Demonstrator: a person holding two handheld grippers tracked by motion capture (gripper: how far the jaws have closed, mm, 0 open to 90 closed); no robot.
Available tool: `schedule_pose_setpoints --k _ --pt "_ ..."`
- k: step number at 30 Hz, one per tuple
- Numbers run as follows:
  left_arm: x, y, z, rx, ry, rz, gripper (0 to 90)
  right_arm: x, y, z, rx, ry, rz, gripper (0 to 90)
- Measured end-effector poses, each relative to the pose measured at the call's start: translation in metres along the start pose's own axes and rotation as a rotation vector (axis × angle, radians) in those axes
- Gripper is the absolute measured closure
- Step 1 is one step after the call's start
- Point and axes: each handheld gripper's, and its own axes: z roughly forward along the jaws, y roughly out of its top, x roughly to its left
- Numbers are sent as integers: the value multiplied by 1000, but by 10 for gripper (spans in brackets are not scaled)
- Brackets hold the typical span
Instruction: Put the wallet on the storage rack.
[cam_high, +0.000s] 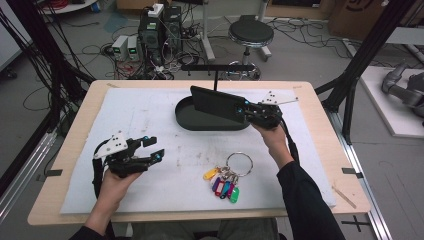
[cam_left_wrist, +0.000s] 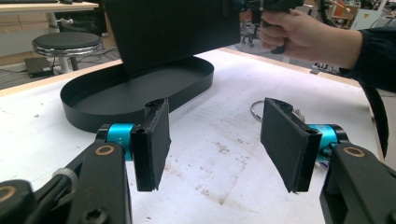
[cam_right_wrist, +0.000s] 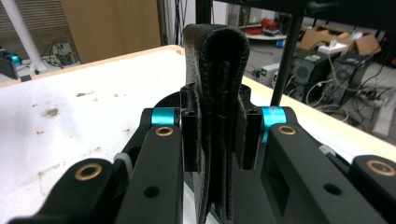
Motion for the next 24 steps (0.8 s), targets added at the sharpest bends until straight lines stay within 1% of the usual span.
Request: schedule_pose_setpoints --k 2,3,6,9,10,11,15,16,18,21,22,24 --pt "0 0 0 1 -2 -1 424 -1 -1 6 7 2 2 769" --pt "0 0 0 1 -2 -2 424 -1 -1 6 7 2 2 769" --pt "-1 0 0 7 -9 12 424 -4 -3 18 18 20 -1 769" --pt "-2 -1 1 10 -13 16 424 -7 -5 25 25 22 5 769" --pt "-2 -1 1 10 -13 16 424 -7 -5 25 25 22 5 769" --pt "-2 -1 1 12 -13 17 424 -11 -6 31 22 26 4 769" --pt "-3 -1 2 13 -17 22 424 -15 -10 36 6 24 12 769" --pt "-3 -1 2 12 -16 22 424 -20 -14 41 10 25 24 769" --pt "-3 -1 1 12 -15 19 424 -23 -18 44 30 23 29 769" --pt "-3 -1 1 10 -14 21 425 -25 -21 48 43 23 16 769" --pt "-3 -1 0 10 -12 23 426 -28 -25 51 52 19 13 769" --pt "-3 -1 -1 7 -7 25 426 -31 -28 53 42 18 27 768"
